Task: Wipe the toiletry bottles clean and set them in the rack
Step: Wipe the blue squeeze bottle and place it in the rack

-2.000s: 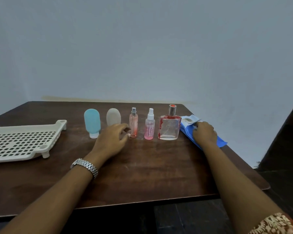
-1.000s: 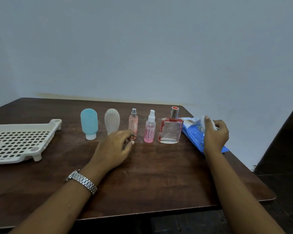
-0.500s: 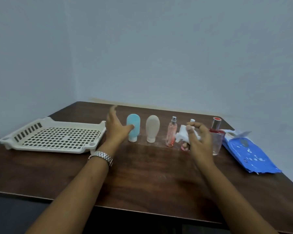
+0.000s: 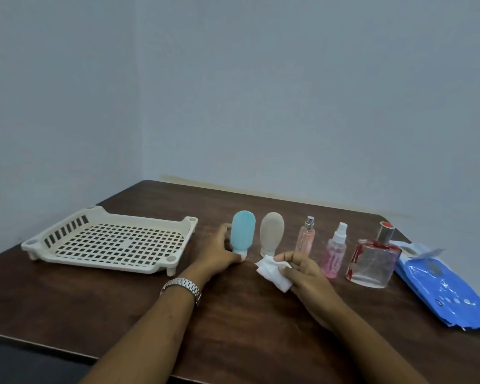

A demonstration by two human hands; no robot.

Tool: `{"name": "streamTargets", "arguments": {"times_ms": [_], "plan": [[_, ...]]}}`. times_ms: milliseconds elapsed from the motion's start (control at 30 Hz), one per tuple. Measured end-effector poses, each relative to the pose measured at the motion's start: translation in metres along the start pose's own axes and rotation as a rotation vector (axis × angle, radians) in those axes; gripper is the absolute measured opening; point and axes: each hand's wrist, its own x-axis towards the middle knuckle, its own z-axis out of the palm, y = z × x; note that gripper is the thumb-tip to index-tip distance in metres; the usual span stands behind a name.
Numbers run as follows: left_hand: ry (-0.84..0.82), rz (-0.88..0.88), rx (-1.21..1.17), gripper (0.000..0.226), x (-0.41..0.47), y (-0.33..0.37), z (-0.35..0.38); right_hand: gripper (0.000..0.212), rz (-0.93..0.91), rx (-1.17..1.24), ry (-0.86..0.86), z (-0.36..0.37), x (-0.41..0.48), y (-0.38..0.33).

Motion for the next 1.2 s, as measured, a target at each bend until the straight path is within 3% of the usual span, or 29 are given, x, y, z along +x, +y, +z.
{"name": "streamTargets", "arguments": {"times_ms": [233, 500, 667, 833, 1100, 1200], "plan": [[-0.073, 0.025, -0.010, 0.074, -0.010, 0.005, 0.000, 0.027, -0.174, -0.010, 0.153, 0.001, -0.005, -0.003], [-0.261, 0.036, -0.232, 0.063, -0.030, 0.021, 0.016, 0.015, -0.408, -0.426, 0.447, -0.001, -0.010, 0.000], [-0.286, 0.047, -0.430, 0.055, -0.033, 0.021, 0.026, 0.025, -0.581, -0.515, 0.259, 0.010, -0.016, 0.003], [-0.248, 0.044, -0.553, 0.034, -0.034, 0.020, 0.028, 0.039, -0.556, -0.459, 0.094, 0.012, -0.018, 0.006], [-0.288, 0.045, -0.593, 0.033, -0.030, 0.018, 0.031, 0.037, -0.595, -0.593, 0.233, 0.004, 0.003, 0.008], [-0.296, 0.053, -0.626, 0.039, -0.030, 0.019, 0.029, 0.036, -0.719, -0.635, 0.218, 0.007, -0.001, 0.006]]}}
